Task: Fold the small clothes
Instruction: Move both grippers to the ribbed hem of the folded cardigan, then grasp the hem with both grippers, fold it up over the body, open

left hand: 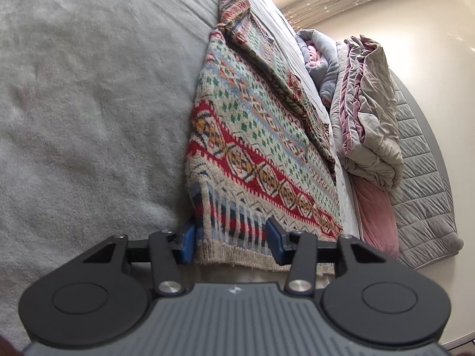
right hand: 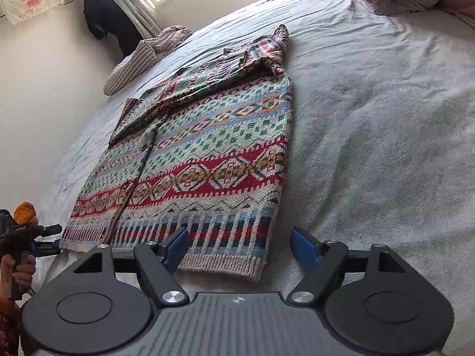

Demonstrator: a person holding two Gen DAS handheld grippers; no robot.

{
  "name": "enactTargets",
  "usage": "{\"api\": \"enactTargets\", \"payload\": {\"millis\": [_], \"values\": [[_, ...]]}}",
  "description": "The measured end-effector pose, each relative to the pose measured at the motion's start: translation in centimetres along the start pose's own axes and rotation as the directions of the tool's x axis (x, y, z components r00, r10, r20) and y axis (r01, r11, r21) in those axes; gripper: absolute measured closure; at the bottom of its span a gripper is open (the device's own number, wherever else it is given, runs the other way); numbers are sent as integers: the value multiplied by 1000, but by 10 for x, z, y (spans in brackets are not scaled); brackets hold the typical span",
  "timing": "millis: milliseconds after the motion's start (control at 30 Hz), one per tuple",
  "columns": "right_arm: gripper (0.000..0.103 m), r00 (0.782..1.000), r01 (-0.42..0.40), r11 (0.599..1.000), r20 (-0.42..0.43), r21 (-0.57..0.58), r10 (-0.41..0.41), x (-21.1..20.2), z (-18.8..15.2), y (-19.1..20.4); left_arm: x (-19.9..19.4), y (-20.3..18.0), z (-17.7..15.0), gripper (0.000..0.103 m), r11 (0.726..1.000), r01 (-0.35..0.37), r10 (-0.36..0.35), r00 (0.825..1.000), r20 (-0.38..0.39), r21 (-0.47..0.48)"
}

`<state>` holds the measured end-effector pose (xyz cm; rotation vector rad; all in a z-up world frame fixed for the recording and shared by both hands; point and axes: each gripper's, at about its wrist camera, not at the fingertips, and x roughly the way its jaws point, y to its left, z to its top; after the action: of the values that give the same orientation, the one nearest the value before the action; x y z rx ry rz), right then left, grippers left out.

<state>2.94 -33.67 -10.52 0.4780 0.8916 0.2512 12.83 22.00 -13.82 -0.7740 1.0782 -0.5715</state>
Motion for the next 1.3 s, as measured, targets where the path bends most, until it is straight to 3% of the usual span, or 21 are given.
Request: {"api": "enactTargets", "payload": {"millis": [100, 167, 267, 467, 700, 933, 1300], "values": [[51, 1000, -26, 999, 3, 41, 26, 0, -2, -4, 9, 1, -2, 83, 1000, 26, -26, 998, -54, -8], [93, 998, -56, 995, -15, 88, 57, 2, -2, -10, 14, -1, -4, 98, 1000, 23, -23, 997, -78, 2], [94, 999, -44, 997, 7, 65, 44, 2, -5, -3, 12, -8, -5, 101, 999, 40, -38, 998, -54, 30], [94, 985, -36, 999, 170, -36, 42, -24, 20, 24, -6, -37, 9, 102, 988, 103, -111, 992, 67, 115], [95, 950, 15, 995, 313, -97, 16, -28, 73, 44, -12, -83, 58, 102, 968, 125, -178, 953, 243, 217], [95, 921, 68, 995, 389, -79, -31, 3, 132, 42, 11, -117, 122, 102, 963, 62, -157, 919, 362, 262], [95, 918, 98, 993, 392, -60, -67, 80, 219, 19, 83, -120, 219, 102, 974, -41, -55, 910, 412, 221]]}}
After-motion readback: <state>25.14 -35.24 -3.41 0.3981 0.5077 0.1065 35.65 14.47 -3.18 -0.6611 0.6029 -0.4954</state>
